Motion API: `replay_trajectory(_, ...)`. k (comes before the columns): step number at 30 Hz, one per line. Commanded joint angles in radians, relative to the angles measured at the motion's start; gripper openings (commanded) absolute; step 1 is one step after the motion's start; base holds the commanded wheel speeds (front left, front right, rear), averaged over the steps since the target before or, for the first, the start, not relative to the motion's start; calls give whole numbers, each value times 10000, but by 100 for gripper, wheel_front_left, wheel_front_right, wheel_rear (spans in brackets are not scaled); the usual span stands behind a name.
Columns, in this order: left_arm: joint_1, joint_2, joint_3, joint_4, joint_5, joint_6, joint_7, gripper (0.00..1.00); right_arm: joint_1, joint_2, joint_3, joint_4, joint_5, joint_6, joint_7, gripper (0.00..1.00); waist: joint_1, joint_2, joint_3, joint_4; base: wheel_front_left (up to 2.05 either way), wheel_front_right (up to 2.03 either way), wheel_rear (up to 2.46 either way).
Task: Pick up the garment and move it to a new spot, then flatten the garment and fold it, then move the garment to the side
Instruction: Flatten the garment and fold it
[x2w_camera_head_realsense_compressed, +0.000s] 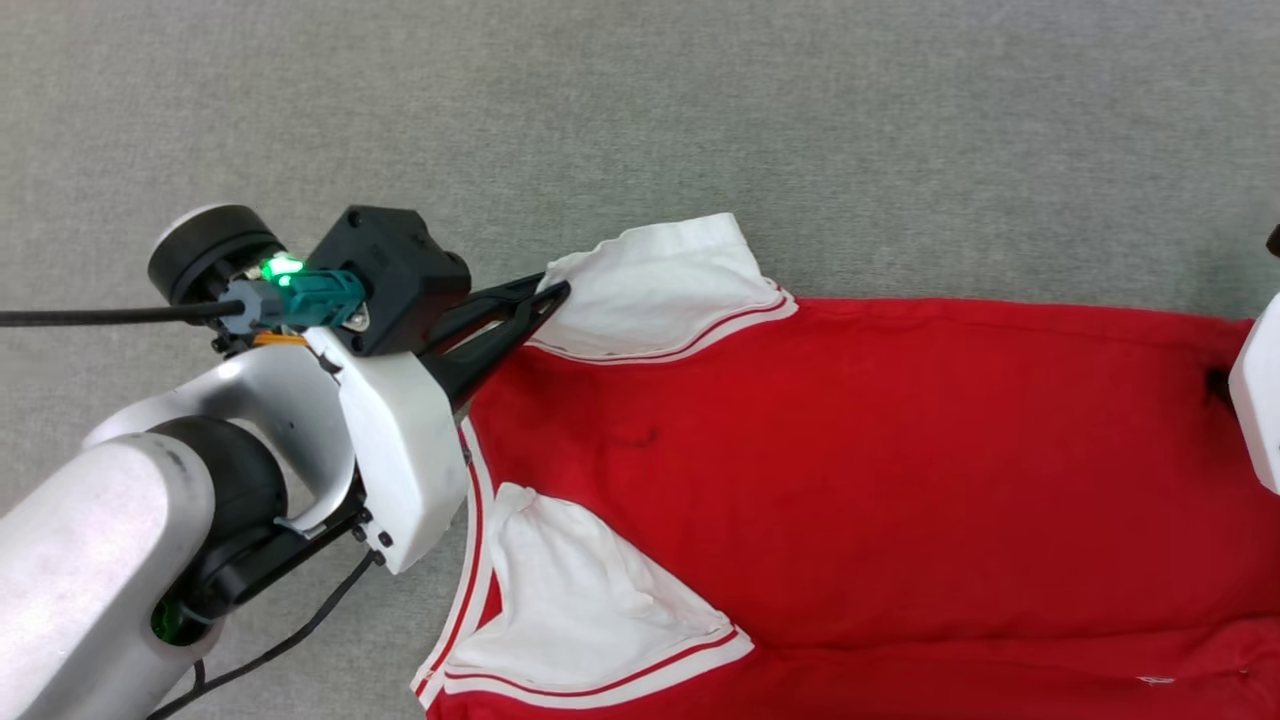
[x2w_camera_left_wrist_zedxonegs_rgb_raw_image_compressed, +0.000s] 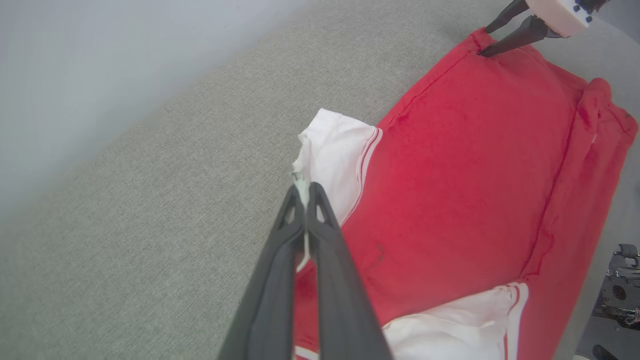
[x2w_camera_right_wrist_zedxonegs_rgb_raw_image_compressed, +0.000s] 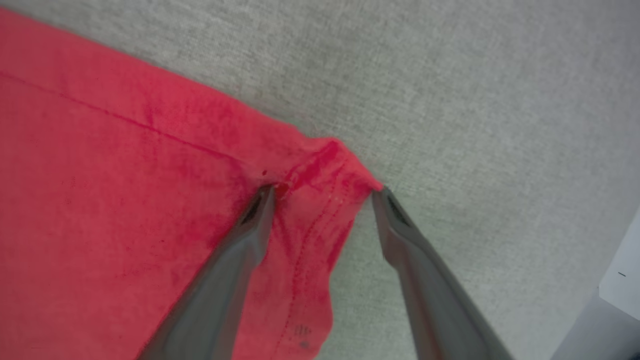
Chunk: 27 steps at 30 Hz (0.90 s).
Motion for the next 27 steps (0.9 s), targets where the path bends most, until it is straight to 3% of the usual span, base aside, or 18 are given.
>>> replay_trajectory(1,117,-50,-19,-4,58,4,-79,0,85,47,239,386,0,-8,-33,100,0,0,114,137,0,0,0)
replay_trajectory(5,160,-102,-97,136,84,-29,-230,0,253,149,659,928,214,-6,-155,100,0,0,148,254,0,0,0)
replay_trajectory(6,154,-107,-112,186,104,-24,-275,0,296,140,759,1028,238,-5,-212,45,0,0,148,270,0,0,0)
replay_trajectory(8,231,-190,-123,370,148,-13,-443,0,197,92,878,1220,272,-6,-618,0,0,0,71,280,0,0,0)
replay_trajectory(18,1023,11,107,957,53,355,-1122,0,-45,-47,470,1153,873,-8,-2080,0,0,0,-1065,-33,0,0,0)
replay_trajectory(23,1676,211,148,1003,-88,611,-1291,0,572,-173,126,764,1209,-9,-2486,0,0,0,-1833,-164,0,0,0)
replay_trajectory(27,2433,383,175,827,-303,863,-1474,0,1509,106,-471,239,1651,-8,-2485,0,0,0,-2360,-223,0,0,0)
